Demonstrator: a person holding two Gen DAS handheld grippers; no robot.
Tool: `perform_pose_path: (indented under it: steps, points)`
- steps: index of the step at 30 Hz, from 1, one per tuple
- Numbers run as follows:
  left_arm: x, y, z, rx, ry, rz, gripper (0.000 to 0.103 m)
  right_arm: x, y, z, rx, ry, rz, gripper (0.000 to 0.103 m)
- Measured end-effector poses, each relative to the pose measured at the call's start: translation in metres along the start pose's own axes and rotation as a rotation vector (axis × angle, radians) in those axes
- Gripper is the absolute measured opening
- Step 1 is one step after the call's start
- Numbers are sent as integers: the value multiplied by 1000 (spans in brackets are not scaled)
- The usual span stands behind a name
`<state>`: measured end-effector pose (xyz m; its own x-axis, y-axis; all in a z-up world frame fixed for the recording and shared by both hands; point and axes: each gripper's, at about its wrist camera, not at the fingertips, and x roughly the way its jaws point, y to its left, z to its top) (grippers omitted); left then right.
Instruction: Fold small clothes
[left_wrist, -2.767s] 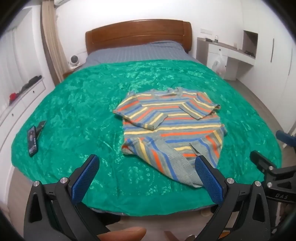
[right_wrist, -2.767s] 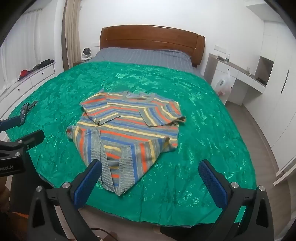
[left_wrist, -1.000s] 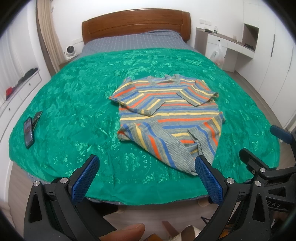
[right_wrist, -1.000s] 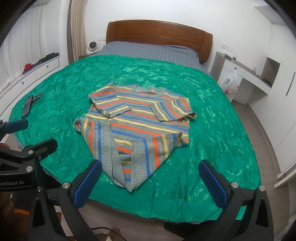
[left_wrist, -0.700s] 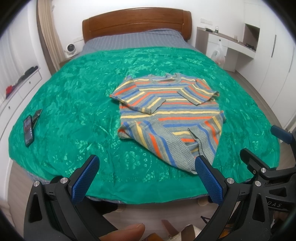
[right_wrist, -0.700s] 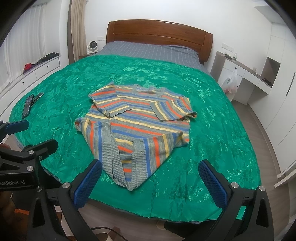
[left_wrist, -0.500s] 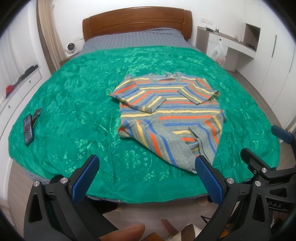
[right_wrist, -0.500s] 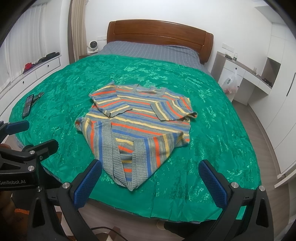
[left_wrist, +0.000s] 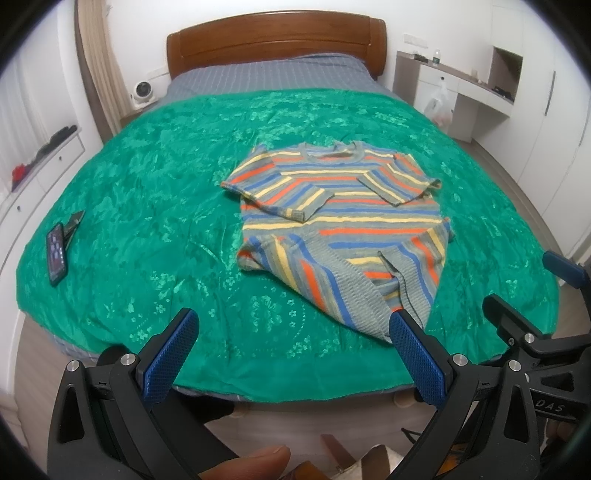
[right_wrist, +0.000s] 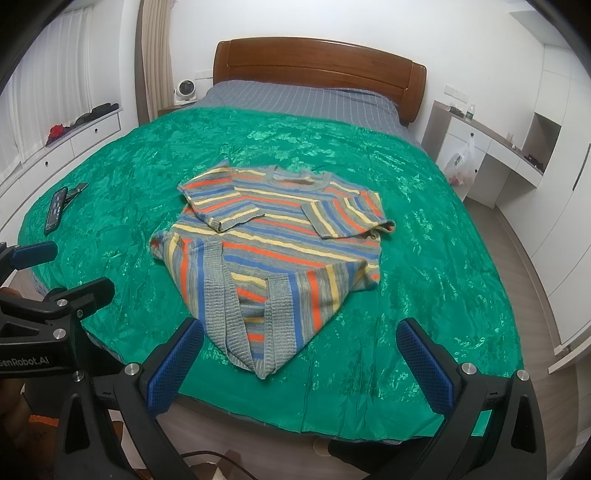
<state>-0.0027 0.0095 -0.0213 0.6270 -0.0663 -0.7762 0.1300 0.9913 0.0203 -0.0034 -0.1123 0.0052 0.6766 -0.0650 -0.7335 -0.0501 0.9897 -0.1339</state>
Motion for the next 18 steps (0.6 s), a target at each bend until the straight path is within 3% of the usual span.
perform_pose_path:
  steps: [18]
  points:
    - [5,2,2,-4,32,11,103,7,-1,-3,-3,21,2,103]
